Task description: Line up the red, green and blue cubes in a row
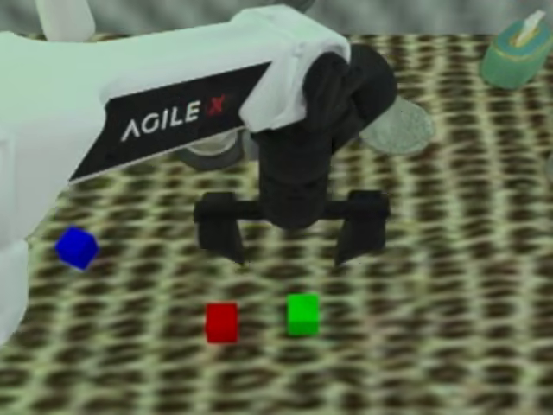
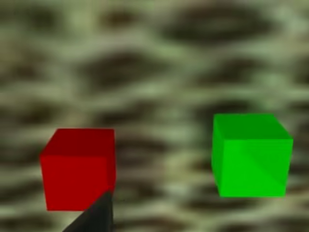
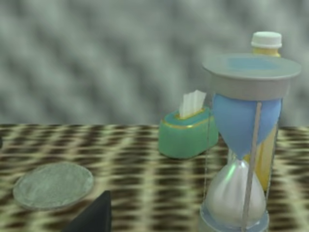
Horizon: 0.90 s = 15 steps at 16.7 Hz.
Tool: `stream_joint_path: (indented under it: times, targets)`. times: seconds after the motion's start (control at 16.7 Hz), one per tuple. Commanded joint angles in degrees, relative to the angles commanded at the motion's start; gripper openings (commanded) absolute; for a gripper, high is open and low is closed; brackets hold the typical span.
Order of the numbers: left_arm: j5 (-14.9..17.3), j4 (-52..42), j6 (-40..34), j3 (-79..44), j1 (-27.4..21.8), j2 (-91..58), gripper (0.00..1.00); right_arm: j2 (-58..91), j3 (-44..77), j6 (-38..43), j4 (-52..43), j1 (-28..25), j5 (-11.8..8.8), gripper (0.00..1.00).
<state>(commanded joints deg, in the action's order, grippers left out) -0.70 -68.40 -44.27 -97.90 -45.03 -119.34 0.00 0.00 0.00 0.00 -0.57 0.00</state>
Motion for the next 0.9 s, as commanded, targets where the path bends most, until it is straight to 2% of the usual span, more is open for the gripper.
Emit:
stream_joint_path:
  times: [0.24, 0.72, 0.9]
  targets:
    - [0.1, 1.4, 12.3, 3.0, 7.7, 1.4, 1.00, 0.0, 0.0, 0.0, 0.0, 0.0, 0.0, 1.00]
    - [0.4, 5.1, 48.8, 12.5, 28.7, 5.6, 1.00, 0.0, 0.0, 0.0, 0.0, 0.0, 0.0, 1.00]
    - [0.6, 6.7, 58.8, 15.3, 35.1, 7.5, 1.00, 0.0, 0.0, 0.0, 0.0, 0.0, 0.0, 1.00]
